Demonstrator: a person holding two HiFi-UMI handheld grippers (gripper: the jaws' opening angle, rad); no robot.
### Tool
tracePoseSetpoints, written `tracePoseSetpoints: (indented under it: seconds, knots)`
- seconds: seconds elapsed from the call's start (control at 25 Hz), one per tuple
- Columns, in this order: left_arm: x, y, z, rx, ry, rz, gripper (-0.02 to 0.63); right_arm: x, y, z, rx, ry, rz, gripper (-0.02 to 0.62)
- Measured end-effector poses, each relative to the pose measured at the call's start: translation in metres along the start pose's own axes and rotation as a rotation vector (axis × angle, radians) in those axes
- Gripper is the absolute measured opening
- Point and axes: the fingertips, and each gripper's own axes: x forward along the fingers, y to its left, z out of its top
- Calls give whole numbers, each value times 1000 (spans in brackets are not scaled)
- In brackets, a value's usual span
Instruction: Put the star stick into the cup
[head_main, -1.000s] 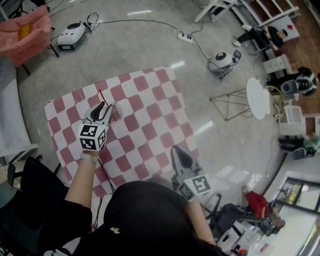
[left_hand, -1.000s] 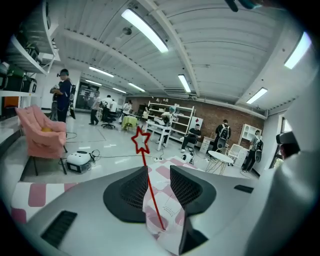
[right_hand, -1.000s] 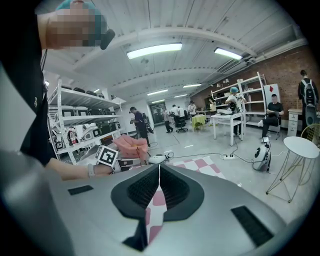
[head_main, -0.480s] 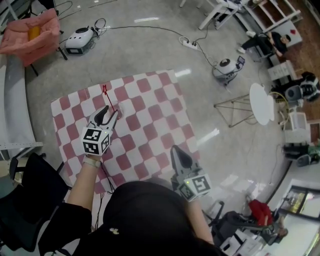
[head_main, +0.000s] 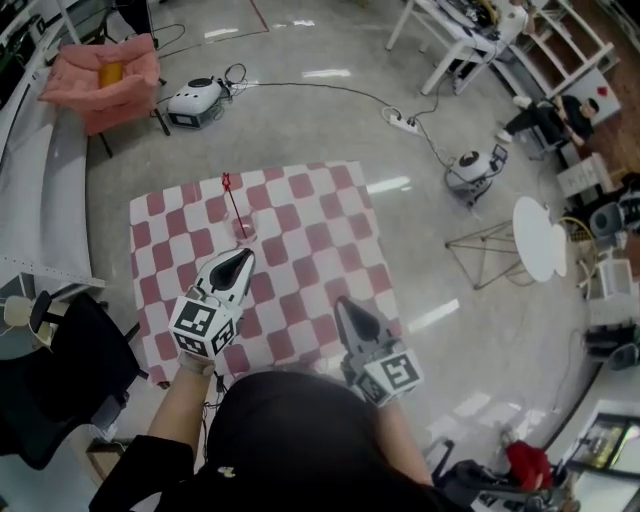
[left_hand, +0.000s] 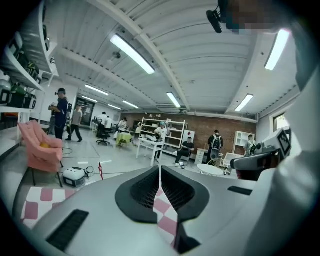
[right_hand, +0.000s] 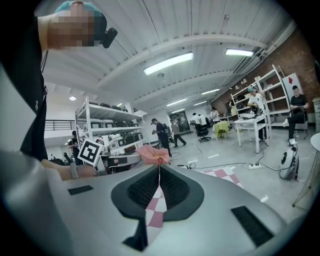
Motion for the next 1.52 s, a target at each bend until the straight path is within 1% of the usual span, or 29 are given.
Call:
tracePoseSetpoints:
  seconds: [0.12, 0.24, 0.32, 0.44, 0.56, 0.68, 0.84, 1.04, 1.12, 1.36, 1.52]
  knots:
    - [-22, -28, 11, -26, -31, 10, 53, -6, 6, 5, -4, -18, 54, 20]
    - [-41, -59, 13, -11, -36, 5, 49, -11, 14, 8, -2, -24, 108, 20]
    - [-51, -76, 11, -18, -42, 2, 46, -14, 17, 8, -11, -23, 135, 20]
    - [-65, -95, 8, -31, -48, 3, 43, -17, 22, 7, -15, -13, 165, 20]
    - [-75, -107, 4, -26, -46, 11, 41, -18, 29, 7, -38, -1, 201, 20]
    - [-86, -114, -2, -29, -38, 25, 41, -21, 39, 5, -63, 1, 249, 20]
    - [-99, -122, -9, -29, -23, 41, 41, -28, 51, 4, -91, 7, 290, 20]
    - [-109, -122, -10, -69, -46, 63, 41, -32, 65, 3, -132, 14, 326, 17]
    - [-111, -122, -10, -73, -51, 71, 41, -32, 67, 1, -152, 26, 327, 15]
    - [-113, -115, -9, -67, -69, 93, 41, -33, 66, 0, -159, 40, 321, 15]
    - [-113, -110, -11, -57, -62, 105, 43, -33, 62, 1, -149, 30, 291, 15]
